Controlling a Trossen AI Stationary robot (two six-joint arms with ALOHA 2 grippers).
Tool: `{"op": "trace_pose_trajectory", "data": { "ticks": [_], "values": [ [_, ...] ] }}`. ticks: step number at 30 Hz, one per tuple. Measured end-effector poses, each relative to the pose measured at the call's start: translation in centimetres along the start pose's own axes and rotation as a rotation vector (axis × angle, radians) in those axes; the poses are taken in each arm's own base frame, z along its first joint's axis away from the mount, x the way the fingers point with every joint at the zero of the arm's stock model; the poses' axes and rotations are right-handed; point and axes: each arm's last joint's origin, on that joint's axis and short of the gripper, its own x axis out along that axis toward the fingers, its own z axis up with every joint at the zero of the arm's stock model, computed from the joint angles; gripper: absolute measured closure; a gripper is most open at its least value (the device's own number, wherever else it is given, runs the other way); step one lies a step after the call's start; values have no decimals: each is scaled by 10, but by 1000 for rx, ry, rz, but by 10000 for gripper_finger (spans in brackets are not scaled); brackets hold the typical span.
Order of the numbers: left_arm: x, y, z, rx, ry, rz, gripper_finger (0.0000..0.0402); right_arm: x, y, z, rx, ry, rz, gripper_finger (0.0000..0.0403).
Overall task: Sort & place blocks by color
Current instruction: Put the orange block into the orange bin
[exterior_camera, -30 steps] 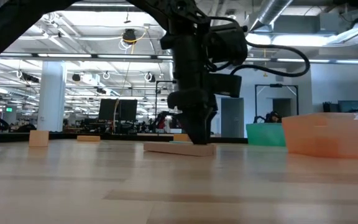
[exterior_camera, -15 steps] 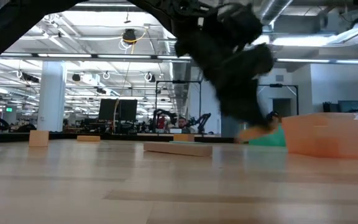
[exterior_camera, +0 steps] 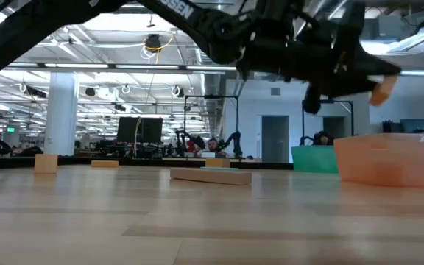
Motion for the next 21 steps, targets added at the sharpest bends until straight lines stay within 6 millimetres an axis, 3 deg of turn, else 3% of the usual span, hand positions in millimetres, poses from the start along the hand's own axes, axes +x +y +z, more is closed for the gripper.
{"op": "trace_pose_trajectory", "data": {
  "ticks": [8,17,21],
  "values": [
    [23,18,-26,1,-18,3,304,1,-1,3,17,-10,-6,163],
    [23,31,-28,119,3,159,302,1,1,3,47,-10,6,163],
    [22,35,-30,195,30,220,226,1,1,3,47,-8,6,163]
  ]
}}
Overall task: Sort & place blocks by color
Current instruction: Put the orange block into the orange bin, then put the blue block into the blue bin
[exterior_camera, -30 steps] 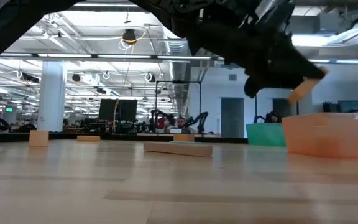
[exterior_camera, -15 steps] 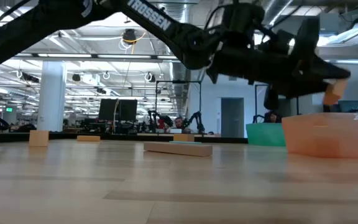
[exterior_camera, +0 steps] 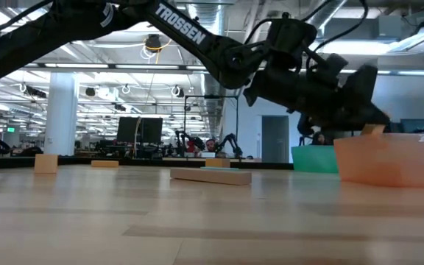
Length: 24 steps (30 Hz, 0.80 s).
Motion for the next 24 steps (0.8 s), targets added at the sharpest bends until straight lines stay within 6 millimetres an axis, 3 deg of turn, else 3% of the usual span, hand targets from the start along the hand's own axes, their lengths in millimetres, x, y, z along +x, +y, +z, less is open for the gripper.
{"op": "trace_pose_trajectory", "data": {
  "ticks": [5,9,11,18,24],
  "values": [
    [-2,6,-1,28,51,38,115,0,0,0,-5,1,1,163],
    [-6,11,1,26,130,48,69,0,-1,0,-14,5,-9,163],
    [-10,13,6,28,207,60,59,0,-1,-1,-17,8,-11,163],
    [-38,11,57,120,478,73,59,0,-2,-1,-59,9,-13,163],
    [-74,12,59,290,795,16,59,0,-2,0,-94,7,-13,163]
  ]
}}
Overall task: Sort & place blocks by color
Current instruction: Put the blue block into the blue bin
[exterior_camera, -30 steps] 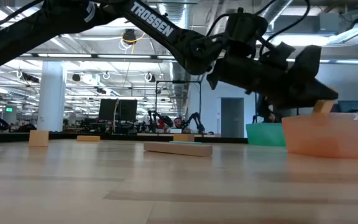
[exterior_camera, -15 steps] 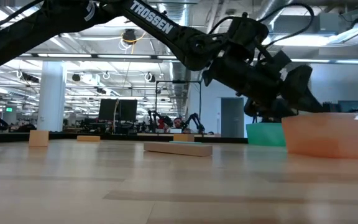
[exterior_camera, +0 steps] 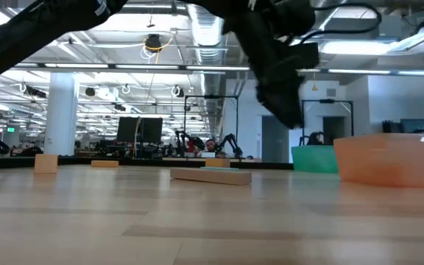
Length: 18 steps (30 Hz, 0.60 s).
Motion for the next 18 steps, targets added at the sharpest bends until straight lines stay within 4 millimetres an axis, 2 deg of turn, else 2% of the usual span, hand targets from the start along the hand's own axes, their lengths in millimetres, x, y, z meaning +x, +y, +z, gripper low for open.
{"op": "trace_pose_trajectory", "data": {
  "ticks": [4,8,14,18],
  "values": [
    [-9,8,-21,43,205,8,62,0,0,0,-18,-1,-2,163],
    [-12,19,-35,32,315,-36,70,0,-1,1,-42,-9,-7,163],
    [5,34,-56,12,387,-116,86,5,-1,2,-50,-12,-27,163],
    [21,27,-71,34,432,-209,96,9,0,0,-52,-7,-35,163]
  ]
}}
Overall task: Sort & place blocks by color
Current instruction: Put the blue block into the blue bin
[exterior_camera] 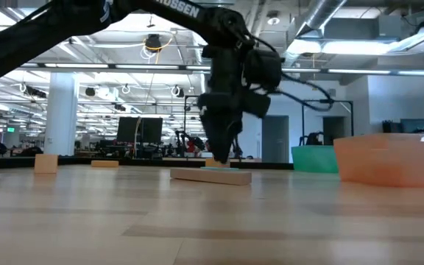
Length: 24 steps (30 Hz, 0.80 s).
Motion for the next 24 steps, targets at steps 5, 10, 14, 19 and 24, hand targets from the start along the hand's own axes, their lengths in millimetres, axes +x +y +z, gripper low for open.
{"op": "trace_pose_trajectory", "data": {
  "ticks": [5,10,14,19,24],
  "values": [
    [16,-18,8,95,-26,1,108,2,1,-2,-8,5,-9,163],
    [28,-23,9,132,-29,41,113,4,0,-1,0,2,-14,163],
    [32,-23,7,133,-16,58,114,4,0,-1,0,2,-14,163],
    [32,-19,6,133,-15,80,165,4,0,-1,-1,3,-14,163],
    [33,-15,6,151,-14,93,302,4,0,-1,-5,3,-14,163]
  ]
}}
